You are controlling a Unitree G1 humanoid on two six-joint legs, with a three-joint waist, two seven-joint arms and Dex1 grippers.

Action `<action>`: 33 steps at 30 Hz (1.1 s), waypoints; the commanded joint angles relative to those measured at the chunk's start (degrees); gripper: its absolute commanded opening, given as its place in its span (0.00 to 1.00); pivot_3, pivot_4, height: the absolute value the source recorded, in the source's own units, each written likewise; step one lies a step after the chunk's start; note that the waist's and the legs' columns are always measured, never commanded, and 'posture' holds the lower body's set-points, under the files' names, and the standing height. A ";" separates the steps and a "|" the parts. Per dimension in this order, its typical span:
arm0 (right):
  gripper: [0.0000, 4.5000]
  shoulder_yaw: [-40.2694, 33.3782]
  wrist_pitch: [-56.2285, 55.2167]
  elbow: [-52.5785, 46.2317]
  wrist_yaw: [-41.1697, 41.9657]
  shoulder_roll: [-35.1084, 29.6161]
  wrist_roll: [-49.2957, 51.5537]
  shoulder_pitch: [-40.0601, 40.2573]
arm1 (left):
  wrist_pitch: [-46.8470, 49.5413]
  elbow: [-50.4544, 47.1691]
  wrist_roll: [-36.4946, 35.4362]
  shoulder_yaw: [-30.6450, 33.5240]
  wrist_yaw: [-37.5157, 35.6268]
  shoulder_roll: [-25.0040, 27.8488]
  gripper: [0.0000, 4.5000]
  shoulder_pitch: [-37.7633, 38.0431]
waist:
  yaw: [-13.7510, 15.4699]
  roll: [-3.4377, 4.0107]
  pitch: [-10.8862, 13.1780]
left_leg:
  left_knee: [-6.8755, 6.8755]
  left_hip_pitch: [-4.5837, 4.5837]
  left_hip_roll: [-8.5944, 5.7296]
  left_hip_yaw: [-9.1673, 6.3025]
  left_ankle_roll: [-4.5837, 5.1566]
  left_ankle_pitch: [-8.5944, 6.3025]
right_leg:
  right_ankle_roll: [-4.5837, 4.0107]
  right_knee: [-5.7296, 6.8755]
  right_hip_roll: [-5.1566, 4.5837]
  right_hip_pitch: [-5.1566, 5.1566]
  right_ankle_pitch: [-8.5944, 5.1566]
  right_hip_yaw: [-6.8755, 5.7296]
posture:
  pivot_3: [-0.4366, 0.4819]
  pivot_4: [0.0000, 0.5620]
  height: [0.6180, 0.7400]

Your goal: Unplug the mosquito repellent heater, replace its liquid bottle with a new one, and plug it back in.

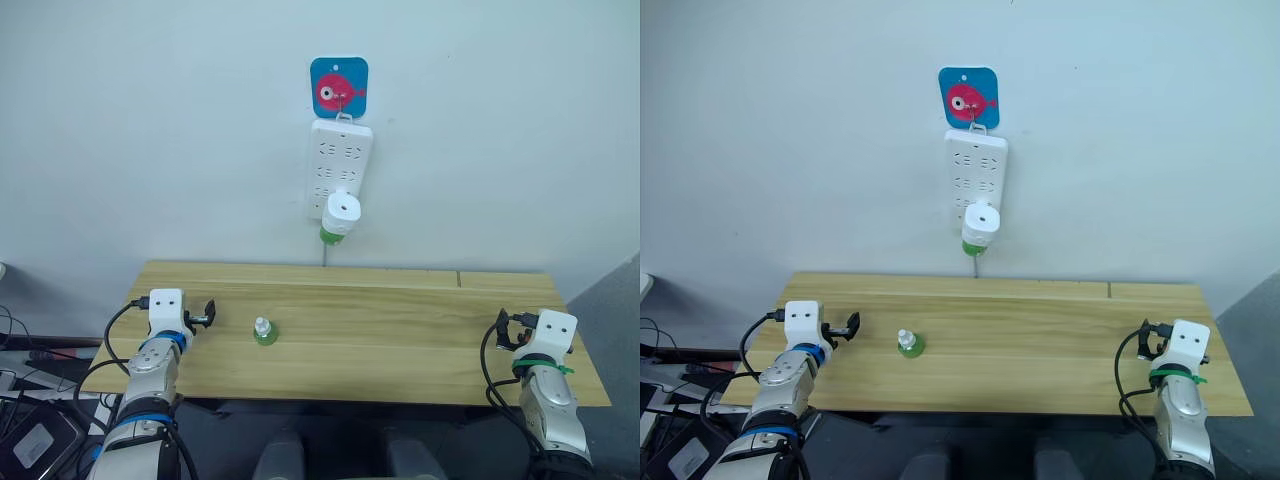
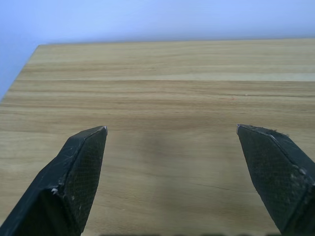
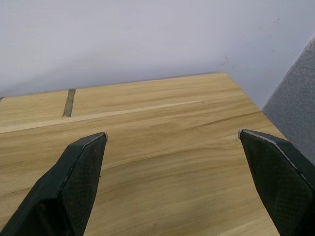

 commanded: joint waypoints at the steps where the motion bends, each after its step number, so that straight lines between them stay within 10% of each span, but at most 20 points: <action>1: 0.99 -0.50 -0.53 -2.55 -0.36 -0.15 0.27 -0.06 | -0.75 -2.16 -1.10 0.96 -0.40 0.67 1.00 -0.56 | 0.00 0.00 0.00 | 0.00 0.00 0.01 0.00 0.00 0.00 | 0.00 0.00 0.00 0.00 0.00 0.00 | 0.60 0.23 1.00; 14: 0.99 0.77 2.67 -7.96 4.41 -1.79 1.95 0.22 | -0.06 -7.00 -3.75 1.38 -5.66 1.61 1.00 1.83 | -0.03 0.01 0.00 | 0.00 0.00 0.03 0.00 0.00 0.00 | 0.00 0.00 0.00 0.00 0.00 0.00 | 0.60 0.25 1.00; 22: 0.99 6.71 19.60 -33.32 21.69 -6.85 16.57 5.91 | 18.64 -39.72 -15.94 -0.71 -25.65 8.71 1.00 7.41 | -0.21 0.13 0.09 | 0.02 -0.05 0.16 -0.19 0.00 0.00 | -0.01 0.01 0.00 0.03 0.00 -0.05 | 0.59 0.26 1.00; 28: 1.00 7.55 31.74 -48.65 25.12 -11.55 28.56 4.59 | 31.14 -49.98 -21.94 -4.31 -33.78 13.21 0.73 -1.56 | -0.07 0.18 0.10 | 0.10 0.02 0.04 -0.53 0.00 0.00 | 0.00 -0.02 0.00 0.20 -0.01 -0.20 | 0.57 0.24 1.00; 33: 1.00 9.85 37.99 -55.66 23.90 -13.70 33.49 -0.16 | 34.64 -48.76 -21.80 -8.98 -37.79 11.82 0.73 -12.30 | -0.26 0.17 0.10 | 0.11 0.01 -0.08 -0.48 0.00 0.00 | 0.00 -0.05 0.21 0.20 -0.01 -0.24 | 0.55 0.23 1.00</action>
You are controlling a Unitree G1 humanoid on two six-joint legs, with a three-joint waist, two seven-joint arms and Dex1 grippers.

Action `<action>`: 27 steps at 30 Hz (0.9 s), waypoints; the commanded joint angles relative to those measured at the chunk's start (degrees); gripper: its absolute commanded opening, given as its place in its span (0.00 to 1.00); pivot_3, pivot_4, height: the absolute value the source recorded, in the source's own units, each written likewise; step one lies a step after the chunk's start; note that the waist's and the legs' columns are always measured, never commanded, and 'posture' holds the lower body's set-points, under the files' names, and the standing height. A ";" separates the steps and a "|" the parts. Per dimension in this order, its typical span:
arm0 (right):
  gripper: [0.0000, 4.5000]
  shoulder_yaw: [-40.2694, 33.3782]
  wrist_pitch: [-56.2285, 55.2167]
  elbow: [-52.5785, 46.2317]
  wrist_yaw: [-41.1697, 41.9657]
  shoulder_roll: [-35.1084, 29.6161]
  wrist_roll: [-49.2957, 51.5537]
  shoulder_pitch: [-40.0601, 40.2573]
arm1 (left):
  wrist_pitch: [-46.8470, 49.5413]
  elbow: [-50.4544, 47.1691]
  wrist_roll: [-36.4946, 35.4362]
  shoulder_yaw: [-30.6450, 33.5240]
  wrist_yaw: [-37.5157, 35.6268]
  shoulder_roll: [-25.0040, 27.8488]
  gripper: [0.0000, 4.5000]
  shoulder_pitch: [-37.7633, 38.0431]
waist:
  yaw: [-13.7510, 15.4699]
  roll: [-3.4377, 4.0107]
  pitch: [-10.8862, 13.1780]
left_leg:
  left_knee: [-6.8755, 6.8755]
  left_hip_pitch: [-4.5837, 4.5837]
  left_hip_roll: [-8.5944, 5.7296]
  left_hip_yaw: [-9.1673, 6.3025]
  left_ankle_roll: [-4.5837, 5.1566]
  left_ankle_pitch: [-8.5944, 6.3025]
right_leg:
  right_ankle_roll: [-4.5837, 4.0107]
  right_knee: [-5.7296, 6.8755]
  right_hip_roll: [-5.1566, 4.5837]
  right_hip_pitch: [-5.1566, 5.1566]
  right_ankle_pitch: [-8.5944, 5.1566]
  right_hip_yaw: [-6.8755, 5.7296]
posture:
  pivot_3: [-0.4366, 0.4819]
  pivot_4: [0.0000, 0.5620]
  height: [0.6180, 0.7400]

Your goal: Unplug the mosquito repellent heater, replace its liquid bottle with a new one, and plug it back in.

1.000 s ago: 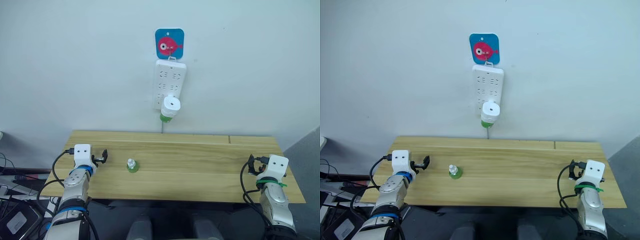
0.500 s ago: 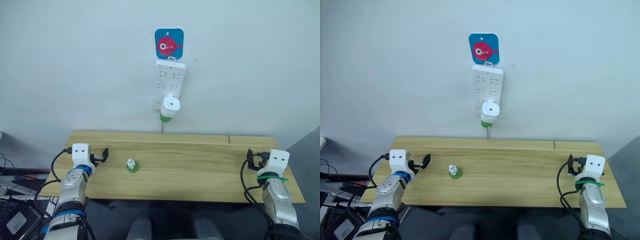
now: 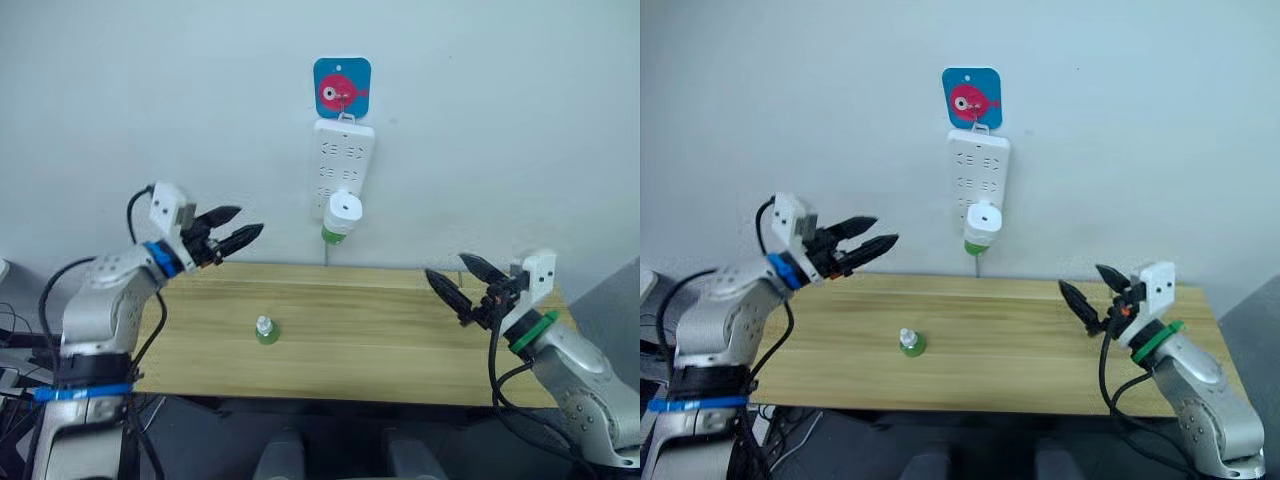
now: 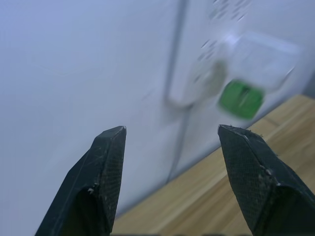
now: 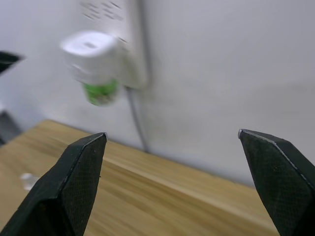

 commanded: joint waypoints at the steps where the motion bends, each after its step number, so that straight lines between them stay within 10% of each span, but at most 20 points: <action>1: 1.00 1.11 3.52 -5.51 -1.90 -0.13 3.89 -3.55 | 1.01 0.91 -0.29 -2.62 -2.34 -1.62 0.73 -6.74 | -0.09 0.00 0.00 | 0.01 -0.04 0.01 0.00 0.00 0.00 | 0.00 -0.02 0.07 -0.02 0.00 -0.01 | 0.55 0.22 1.00; 27: 1.00 5.85 3.88 -7.38 -9.07 2.93 -4.08 -5.06 | -16.57 33.74 14.59 -7.08 -1.63 -13.60 0.73 -26.13 | -0.57 -0.02 -0.01 | 0.06 -0.17 0.08 0.15 0.01 0.01 | -0.02 0.02 0.27 -0.18 0.00 0.12 | 0.50 0.20 1.00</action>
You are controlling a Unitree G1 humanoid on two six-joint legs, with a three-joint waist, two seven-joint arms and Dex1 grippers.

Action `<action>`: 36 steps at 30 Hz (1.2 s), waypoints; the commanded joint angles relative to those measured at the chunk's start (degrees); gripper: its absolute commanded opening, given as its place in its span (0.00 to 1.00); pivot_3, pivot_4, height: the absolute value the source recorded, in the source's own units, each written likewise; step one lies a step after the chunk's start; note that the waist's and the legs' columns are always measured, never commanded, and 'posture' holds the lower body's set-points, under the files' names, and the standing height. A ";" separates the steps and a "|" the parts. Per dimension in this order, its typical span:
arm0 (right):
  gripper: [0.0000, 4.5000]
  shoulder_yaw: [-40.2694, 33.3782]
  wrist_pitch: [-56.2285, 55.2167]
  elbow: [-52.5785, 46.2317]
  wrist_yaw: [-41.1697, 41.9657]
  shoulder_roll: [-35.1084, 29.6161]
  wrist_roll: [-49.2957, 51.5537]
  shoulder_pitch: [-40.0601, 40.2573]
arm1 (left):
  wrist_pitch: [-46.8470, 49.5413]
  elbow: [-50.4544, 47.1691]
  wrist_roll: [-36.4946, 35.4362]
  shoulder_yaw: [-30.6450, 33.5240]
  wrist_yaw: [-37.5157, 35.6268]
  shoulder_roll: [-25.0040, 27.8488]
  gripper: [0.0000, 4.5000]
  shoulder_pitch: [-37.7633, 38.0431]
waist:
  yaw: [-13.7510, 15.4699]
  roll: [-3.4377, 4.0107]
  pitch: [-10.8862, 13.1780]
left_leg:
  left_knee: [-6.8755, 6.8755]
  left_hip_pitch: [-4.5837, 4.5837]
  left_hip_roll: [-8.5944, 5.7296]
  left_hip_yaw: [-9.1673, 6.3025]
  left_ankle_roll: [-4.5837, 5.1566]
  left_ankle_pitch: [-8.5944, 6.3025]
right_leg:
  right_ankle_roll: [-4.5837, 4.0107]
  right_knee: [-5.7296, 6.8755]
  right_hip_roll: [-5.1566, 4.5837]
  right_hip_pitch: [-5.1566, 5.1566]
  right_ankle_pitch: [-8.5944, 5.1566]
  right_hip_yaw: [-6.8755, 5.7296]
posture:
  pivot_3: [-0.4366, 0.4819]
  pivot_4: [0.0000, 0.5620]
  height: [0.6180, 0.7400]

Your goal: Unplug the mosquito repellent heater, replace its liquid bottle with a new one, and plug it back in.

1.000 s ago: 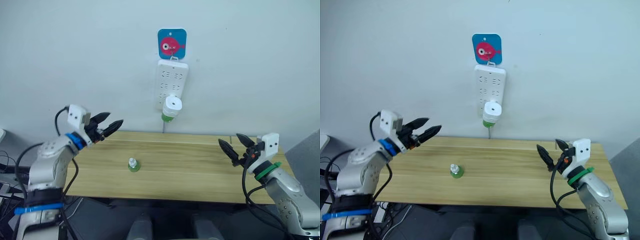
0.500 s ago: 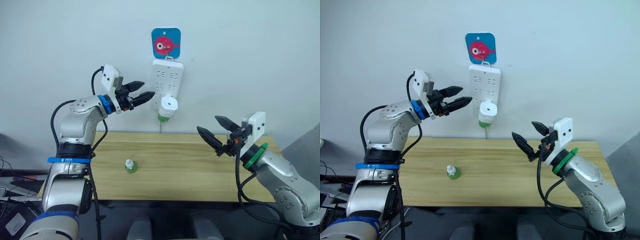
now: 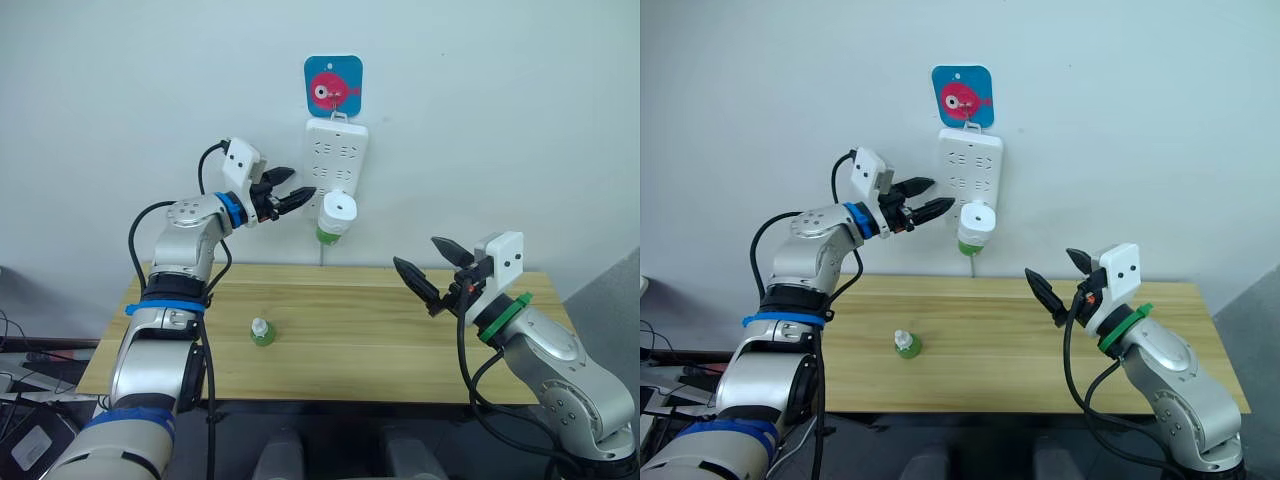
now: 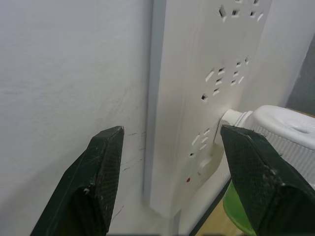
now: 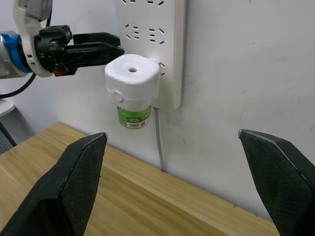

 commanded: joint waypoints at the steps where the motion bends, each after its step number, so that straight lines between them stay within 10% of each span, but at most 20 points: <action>1: 1.00 -1.00 -0.96 -1.35 0.33 0.12 0.10 -0.36 | -2.88 4.02 1.10 -0.24 -1.59 -0.64 0.73 -3.10 | -0.02 0.00 0.00 | 0.00 0.00 0.00 0.00 0.00 0.00 | 0.00 0.00 0.00 0.00 0.00 0.01 | 0.51 0.21 1.00; 15: 1.00 -0.54 -0.37 -0.99 0.19 0.71 0.17 -0.50 | 2.78 7.37 -2.27 -0.10 -18.82 -2.62 0.73 -6.72 | -0.28 -0.01 0.00 | 0.03 -0.04 -0.01 -0.03 0.01 0.00 | 0.00 0.00 0.01 0.00 0.00 -0.02 | 0.50 0.21 1.00; 28: 1.00 -2.09 1.65 0.67 -3.27 2.97 0.10 -2.05 | 6.33 4.50 -3.54 1.25 -18.91 -5.00 0.73 -7.31 | -0.18 -0.02 0.02 | 0.04 -0.07 -0.02 -0.09 0.01 0.00 | 0.00 -0.01 0.01 0.00 0.00 -0.01 | 0.50 0.25 1.00; 36: 1.00 -1.67 6.67 -0.48 -8.20 5.95 2.09 -6.31 | 6.09 5.20 -3.45 1.99 -17.78 -6.28 0.29 -7.83 | -0.15 -0.02 0.11 | 0.04 -0.09 -0.02 -0.12 0.01 0.00 | 0.00 -0.03 0.02 -0.01 0.00 -0.02 | 0.50 0.27 1.00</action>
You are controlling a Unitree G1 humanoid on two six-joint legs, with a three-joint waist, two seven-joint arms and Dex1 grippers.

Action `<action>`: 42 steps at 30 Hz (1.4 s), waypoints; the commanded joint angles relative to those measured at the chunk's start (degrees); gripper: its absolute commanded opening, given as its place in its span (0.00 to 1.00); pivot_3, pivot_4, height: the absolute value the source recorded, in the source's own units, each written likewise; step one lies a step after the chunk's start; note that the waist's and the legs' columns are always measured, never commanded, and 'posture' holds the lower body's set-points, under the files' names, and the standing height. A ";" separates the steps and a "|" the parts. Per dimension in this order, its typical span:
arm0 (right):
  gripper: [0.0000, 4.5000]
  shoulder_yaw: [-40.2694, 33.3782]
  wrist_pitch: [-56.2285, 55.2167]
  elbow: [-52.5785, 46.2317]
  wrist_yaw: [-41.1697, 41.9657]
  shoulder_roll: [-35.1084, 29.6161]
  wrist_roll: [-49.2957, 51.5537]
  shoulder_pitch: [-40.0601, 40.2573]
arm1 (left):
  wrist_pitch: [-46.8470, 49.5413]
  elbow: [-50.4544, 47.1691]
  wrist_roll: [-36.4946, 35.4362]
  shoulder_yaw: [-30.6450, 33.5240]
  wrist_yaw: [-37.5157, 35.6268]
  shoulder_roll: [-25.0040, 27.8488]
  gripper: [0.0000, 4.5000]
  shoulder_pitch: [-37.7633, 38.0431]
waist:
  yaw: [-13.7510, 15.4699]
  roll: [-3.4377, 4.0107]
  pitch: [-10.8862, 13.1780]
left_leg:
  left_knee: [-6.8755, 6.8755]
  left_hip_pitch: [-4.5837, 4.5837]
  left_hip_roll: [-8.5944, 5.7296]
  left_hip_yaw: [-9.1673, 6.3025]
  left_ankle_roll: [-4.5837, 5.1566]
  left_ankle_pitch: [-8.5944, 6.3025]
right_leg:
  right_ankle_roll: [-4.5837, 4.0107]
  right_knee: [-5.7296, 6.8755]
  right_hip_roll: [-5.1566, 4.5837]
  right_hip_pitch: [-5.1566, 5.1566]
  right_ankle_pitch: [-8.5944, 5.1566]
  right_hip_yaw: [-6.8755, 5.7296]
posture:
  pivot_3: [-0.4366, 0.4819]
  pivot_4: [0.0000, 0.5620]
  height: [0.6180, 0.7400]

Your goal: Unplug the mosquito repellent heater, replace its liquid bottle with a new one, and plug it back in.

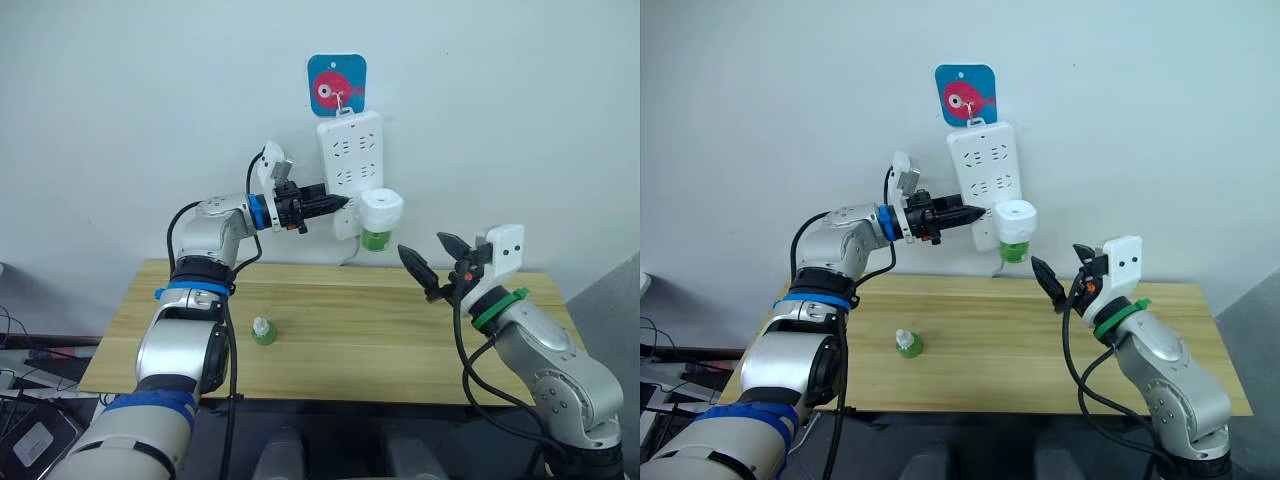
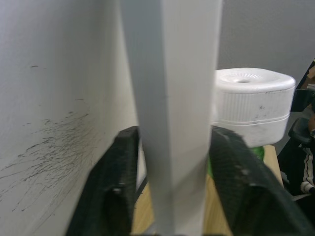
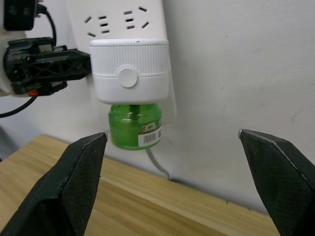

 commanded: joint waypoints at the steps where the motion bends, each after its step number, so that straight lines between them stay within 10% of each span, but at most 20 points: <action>1: 1.00 -0.04 2.78 -2.56 -2.75 1.60 1.81 -3.27 | -0.49 -1.87 -1.16 -0.03 -0.67 -1.00 0.29 -2.45 | 0.01 0.00 0.06 | -0.01 0.00 0.00 0.00 0.00 0.00 | 0.00 0.00 0.00 0.00 0.00 0.00 | 0.50 0.27 1.00; 28: 1.00 7.34 10.65 8.72 -14.45 14.37 -10.26 -22.87 | -1.56 -2.65 -0.56 0.07 1.39 -1.43 0.29 -2.41 | 0.02 0.09 0.62 | -0.06 -0.09 0.00 -0.16 0.00 0.00 | -0.01 0.02 -0.01 -0.10 0.00 -0.11 | 0.52 0.30 1.00; 34: 0.67 7.35 9.86 8.22 -13.18 15.34 -11.04 -22.23 | -1.82 -2.60 -0.50 0.15 1.90 -1.33 0.29 -2.30 | 0.02 0.09 0.85 | -0.05 -0.09 0.00 -0.16 0.00 0.00 | -0.01 0.02 -0.01 -0.10 0.00 -0.11 | 0.52 0.30 1.00; 42: 0.67 7.27 10.79 4.33 -12.28 13.92 -11.97 -19.82 | -6.09 1.25 2.09 0.14 6.55 -1.46 0.29 -3.21 | 0.38 0.15 0.95 | -0.05 -0.14 -0.01 -0.21 0.00 0.00 | -0.01 0.00 -0.01 -0.10 0.00 -0.15 | 0.52 0.31 1.00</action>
